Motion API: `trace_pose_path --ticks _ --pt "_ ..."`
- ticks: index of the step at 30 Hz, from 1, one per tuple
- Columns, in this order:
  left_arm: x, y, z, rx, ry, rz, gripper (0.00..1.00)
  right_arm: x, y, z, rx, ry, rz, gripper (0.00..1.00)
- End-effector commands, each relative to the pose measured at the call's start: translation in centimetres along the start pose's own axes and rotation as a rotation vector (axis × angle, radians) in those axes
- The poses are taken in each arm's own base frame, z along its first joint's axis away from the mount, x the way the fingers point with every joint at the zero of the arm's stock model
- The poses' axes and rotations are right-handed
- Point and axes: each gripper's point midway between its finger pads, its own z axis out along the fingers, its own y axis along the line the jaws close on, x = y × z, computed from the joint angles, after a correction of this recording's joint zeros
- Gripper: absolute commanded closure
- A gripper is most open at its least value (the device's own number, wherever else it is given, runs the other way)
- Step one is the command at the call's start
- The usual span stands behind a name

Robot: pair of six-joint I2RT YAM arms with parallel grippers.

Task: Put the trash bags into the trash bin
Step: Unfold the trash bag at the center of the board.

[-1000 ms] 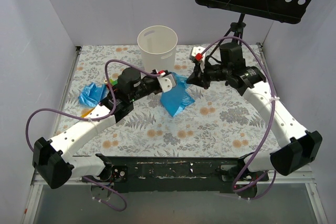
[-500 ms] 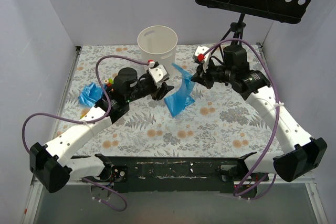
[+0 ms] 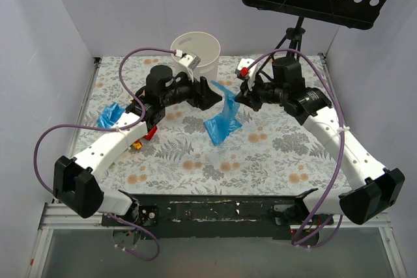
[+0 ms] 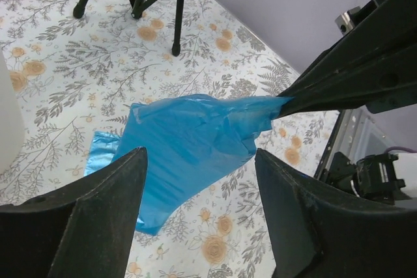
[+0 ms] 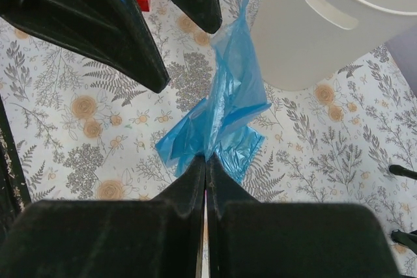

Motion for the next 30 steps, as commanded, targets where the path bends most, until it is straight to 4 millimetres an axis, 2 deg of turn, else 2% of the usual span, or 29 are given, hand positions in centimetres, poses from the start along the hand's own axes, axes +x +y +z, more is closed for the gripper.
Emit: trace_pose_path --ticks 1,6,12,18,22,28,30 --pt "-2.7 -1.7 -0.6 0.066 -0.049 -0.082 0.37 -2.6 -0.6 -0.2 0.031 -0.067 -0.035 0.99" --pt "-2.6 -2.6 -0.3 0.146 -0.029 -0.107 0.45 -2.4 -0.5 -0.1 0.034 -0.061 -0.03 0.99" --pt "-3.5 -2.3 1.1 0.173 -0.052 -0.096 0.46 -2.5 -0.2 0.1 0.021 -0.066 -0.03 0.99" --pt "-3.0 -2.3 1.8 0.217 -0.034 -0.068 0.72 -2.6 -0.2 0.1 0.024 -0.067 -0.031 0.99" --pt "-3.0 -2.3 1.7 0.227 -0.039 -0.04 0.76 -2.4 -0.1 0.2 0.018 -0.065 -0.03 0.99" --pt "-3.1 -2.5 1.6 0.24 -0.046 -0.004 0.99 -2.1 0.0 0.5 0.009 -0.057 -0.02 0.99" --pt "-3.3 -2.2 1.6 0.23 -0.053 0.001 1.0 -2.1 0.1 0.6 0.002 -0.054 -0.018 0.99"
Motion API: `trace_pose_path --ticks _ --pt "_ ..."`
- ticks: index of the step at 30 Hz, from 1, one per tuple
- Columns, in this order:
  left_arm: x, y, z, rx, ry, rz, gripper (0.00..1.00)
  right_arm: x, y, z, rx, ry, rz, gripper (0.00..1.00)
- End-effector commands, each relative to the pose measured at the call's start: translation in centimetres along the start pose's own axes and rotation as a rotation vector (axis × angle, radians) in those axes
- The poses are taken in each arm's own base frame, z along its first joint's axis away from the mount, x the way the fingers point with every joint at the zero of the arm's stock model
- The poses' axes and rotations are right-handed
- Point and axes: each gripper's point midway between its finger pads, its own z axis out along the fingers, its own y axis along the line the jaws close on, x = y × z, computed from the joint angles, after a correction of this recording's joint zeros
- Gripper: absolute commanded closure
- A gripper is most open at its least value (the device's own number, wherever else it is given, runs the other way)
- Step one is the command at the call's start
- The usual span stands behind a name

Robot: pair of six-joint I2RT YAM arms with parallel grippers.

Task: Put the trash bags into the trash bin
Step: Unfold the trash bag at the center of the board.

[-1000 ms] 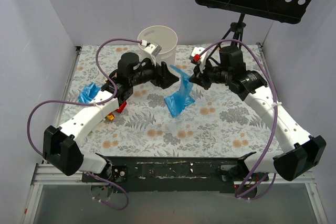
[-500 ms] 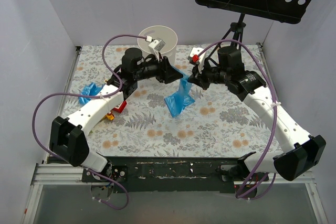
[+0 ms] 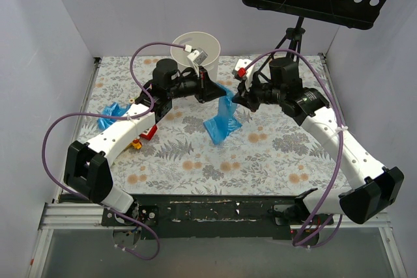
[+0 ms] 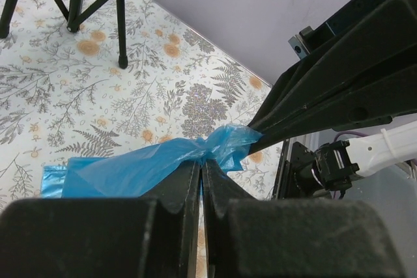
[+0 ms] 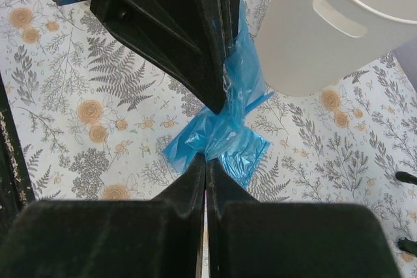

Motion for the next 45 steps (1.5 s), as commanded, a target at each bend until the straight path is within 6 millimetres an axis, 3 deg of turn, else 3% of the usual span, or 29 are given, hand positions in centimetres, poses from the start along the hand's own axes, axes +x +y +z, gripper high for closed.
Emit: trace_pose_path --ticks 1,8,9,11,13,15,20,27,35,38,41,45 --pt "-2.5 -1.2 -0.7 0.021 -0.054 0.085 1.0 -1.7 -0.3 0.2 0.001 -0.047 -0.025 0.99" --pt "-2.2 -1.4 -1.1 0.033 -0.037 0.175 1.0 -0.8 0.9 0.1 -0.057 -0.011 0.031 0.99" --pt "-2.0 -1.4 -1.2 0.039 -0.027 0.2 1.0 -0.7 1.0 0.1 -0.061 -0.003 0.049 0.95" --pt "-1.4 -1.5 -1.5 0.055 0.0 0.259 1.0 -0.9 1.1 -0.2 -0.086 0.002 0.073 0.75" --pt "-0.8 -1.4 -1.8 0.062 0.029 0.32 1.0 -1.6 1.1 -0.6 -0.108 0.0 0.08 0.61" --pt "-0.5 -1.4 -2.1 0.07 0.043 0.383 1.0 -2.8 1.1 -1.0 -0.134 -0.026 0.083 0.54" --pt "0.2 -1.6 -2.5 0.098 0.074 0.515 1.0 -4.8 0.6 -0.5 -0.166 -0.071 0.136 0.51" --pt "0.0 -2.4 -2.8 0.123 0.082 0.614 1.0 -4.5 1.7 1.2 -0.281 -0.091 0.206 0.55" --pt "-0.2 -2.6 -2.8 0.134 0.078 0.65 1.0 -3.7 1.3 2.2 -0.285 -0.081 0.21 0.66" --pt "-0.2 -2.5 -2.7 0.134 0.079 0.649 1.0 -3.5 1.5 2.4 -0.302 -0.082 0.212 0.85" --pt "-0.2 -2.5 -2.8 0.13 0.078 0.653 1.0 -3.4 1.7 2.4 -0.316 -0.086 0.212 0.97" --pt "-0.1 -2.1 -2.9 0.11 0.085 0.659 1.0 -3.2 1.5 2.3 -0.308 -0.085 0.231 0.99"
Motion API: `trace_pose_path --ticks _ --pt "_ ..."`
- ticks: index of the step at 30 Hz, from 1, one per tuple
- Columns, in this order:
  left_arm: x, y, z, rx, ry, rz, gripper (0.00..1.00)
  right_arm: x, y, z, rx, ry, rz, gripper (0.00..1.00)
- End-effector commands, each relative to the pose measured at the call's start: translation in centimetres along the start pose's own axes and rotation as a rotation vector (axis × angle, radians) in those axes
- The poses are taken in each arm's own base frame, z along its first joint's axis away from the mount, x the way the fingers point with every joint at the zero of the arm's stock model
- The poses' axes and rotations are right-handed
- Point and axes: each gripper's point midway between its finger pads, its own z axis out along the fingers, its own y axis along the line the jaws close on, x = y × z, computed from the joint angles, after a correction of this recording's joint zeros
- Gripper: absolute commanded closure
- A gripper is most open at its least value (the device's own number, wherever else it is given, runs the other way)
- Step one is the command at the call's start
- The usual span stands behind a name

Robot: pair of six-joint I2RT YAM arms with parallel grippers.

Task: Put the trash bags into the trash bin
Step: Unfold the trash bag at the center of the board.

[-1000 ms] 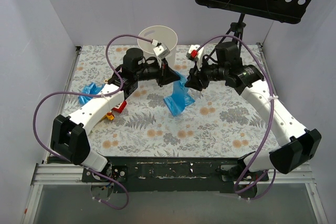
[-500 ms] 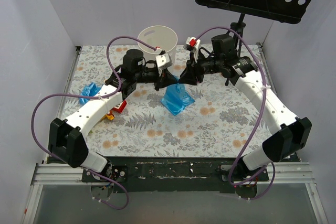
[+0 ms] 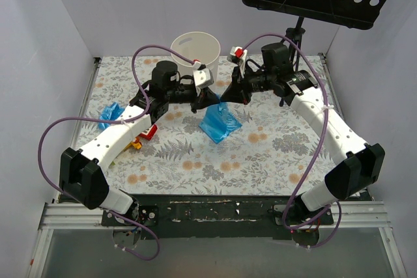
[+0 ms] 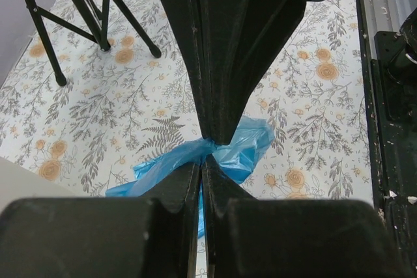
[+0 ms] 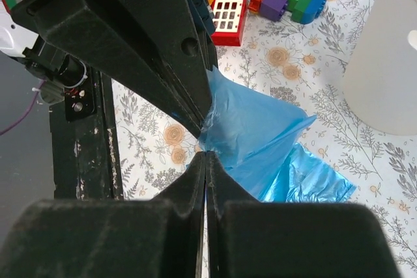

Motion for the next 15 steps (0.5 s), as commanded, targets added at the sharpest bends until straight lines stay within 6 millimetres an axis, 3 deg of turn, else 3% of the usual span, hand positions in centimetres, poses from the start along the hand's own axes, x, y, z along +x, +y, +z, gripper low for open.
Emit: trace_pose_path --ticks 1,7,15 --pt "-2.9 -0.4 -1.3 -0.024 -0.038 0.082 1.0 -0.7 -0.4 -0.3 0.002 -0.036 0.002 0.99" --pt "-2.5 -0.6 -2.1 -0.051 -0.023 0.125 1.0 -0.4 -2.3 -2.2 0.062 -0.052 0.04 0.99" --pt "-2.5 -0.4 -2.0 -0.055 -0.025 0.117 1.0 -0.2 -2.5 -2.2 0.07 -0.061 0.062 0.99"
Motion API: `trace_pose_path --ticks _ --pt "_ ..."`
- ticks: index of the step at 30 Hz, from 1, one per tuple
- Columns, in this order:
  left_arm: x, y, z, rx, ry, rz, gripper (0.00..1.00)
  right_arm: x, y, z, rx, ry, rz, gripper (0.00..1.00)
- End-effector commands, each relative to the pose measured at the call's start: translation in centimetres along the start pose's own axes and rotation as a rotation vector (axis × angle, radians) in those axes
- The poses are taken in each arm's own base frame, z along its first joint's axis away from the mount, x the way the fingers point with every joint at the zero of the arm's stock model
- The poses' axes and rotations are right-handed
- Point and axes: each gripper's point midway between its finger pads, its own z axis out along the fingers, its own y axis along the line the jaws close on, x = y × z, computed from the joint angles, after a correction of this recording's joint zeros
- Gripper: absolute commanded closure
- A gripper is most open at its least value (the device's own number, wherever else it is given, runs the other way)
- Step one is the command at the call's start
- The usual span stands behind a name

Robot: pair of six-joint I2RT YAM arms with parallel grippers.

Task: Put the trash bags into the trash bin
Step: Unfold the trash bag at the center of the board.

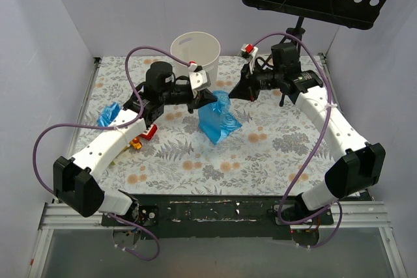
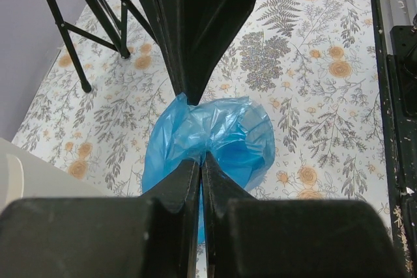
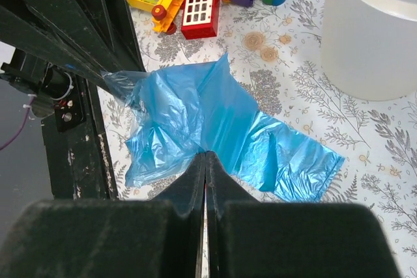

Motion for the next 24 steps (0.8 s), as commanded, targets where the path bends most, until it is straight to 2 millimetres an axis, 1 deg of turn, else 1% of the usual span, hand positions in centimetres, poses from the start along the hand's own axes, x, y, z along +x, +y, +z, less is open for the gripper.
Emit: trace_pose_path --ticks 1,4,8,10,13,15,16,17,18,20,21,24 --pt "-1.1 -0.1 -0.5 -0.014 -0.018 0.03 1.0 -1.5 0.8 -0.4 -0.013 -0.048 -0.03 0.99" --pt "-1.2 0.0 -0.4 -0.01 -0.018 0.021 1.0 -1.6 0.6 -0.5 0.009 -0.05 -0.021 0.99" --pt "-1.5 0.1 -0.5 -0.017 -0.022 0.037 1.0 -1.2 -3.3 -1.7 0.251 -0.016 -0.025 0.99" --pt "-1.4 0.1 -0.7 -0.024 -0.019 0.038 1.0 -1.3 -4.9 -2.7 0.363 -0.009 -0.039 0.99" --pt "-1.4 0.0 -0.8 -0.026 -0.019 0.04 1.0 -1.3 -5.9 -3.5 0.444 -0.008 -0.029 0.99" --pt "-1.3 -0.2 -0.8 -0.021 -0.019 0.037 1.0 -1.9 -5.4 -3.6 0.41 -0.032 -0.021 0.99" --pt "-1.3 -0.2 -0.7 -0.016 -0.019 0.036 1.0 -2.6 -4.0 -3.3 0.311 -0.064 -0.022 0.94" --pt "-1.3 -0.3 -0.6 -0.011 -0.019 0.035 1.0 -3.2 -2.8 -3.0 0.236 -0.09 -0.012 0.79" --pt "-1.3 -0.2 -0.7 -0.012 -0.021 0.036 1.0 -3.7 -1.6 -2.7 0.16 -0.111 -0.002 0.68" --pt "-1.4 -0.3 -0.5 -0.004 -0.022 0.035 1.0 -4.3 0.7 -2.1 0.016 -0.136 0.014 0.48" --pt "-1.4 -0.3 -0.5 -0.002 -0.022 0.035 1.0 -4.3 1.3 -1.8 -0.031 -0.139 0.02 0.43" --pt "-1.4 -0.2 -0.4 0.001 -0.021 0.04 1.0 -4.1 2.3 -1.0 -0.098 -0.131 0.016 0.36"
